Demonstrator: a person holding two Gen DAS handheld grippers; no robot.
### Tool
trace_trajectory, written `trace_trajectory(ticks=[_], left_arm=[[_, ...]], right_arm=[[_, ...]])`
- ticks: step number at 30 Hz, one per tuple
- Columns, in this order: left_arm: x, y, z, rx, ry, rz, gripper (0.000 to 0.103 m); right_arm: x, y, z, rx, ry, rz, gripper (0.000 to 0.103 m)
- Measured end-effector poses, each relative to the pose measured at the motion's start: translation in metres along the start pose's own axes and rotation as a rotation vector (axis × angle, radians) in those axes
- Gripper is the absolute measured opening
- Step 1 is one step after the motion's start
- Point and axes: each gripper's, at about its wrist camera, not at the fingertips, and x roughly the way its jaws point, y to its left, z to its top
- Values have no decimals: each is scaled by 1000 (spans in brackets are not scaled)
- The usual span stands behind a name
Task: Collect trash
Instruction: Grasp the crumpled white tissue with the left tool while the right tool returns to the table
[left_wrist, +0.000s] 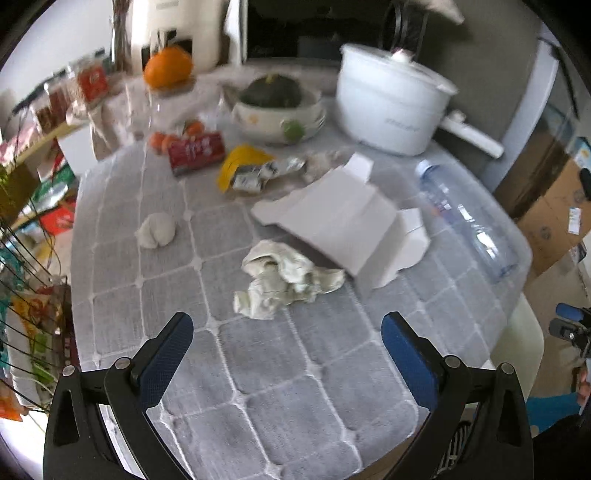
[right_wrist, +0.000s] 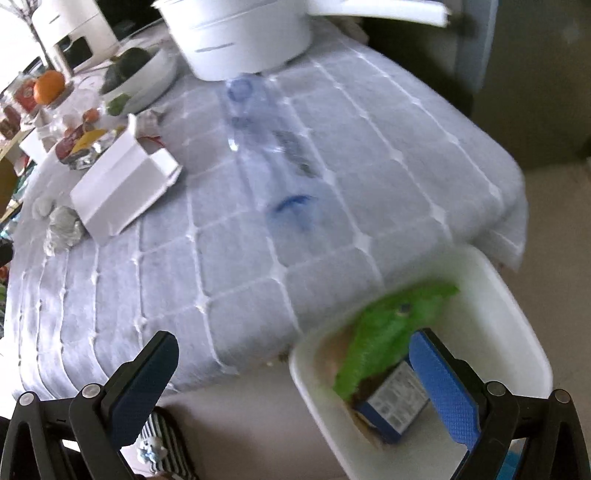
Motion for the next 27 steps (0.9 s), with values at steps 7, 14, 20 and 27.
trace_trajectory(ticks=[7,14,20,27], left_arm=[[46,18,15,-97,37,-44,92],[83,17,20,-139,98,-81,65],[86,13,20,-132,85,-98,28],[40,27,11,-181,8,-129,25]], right_arm=[[18,31,8,-67,21,11,102],[26,36,14,-76,24,-4,102],[30,38,20,-29,7,20,102],[38,63,27,-9,-69,6,102]])
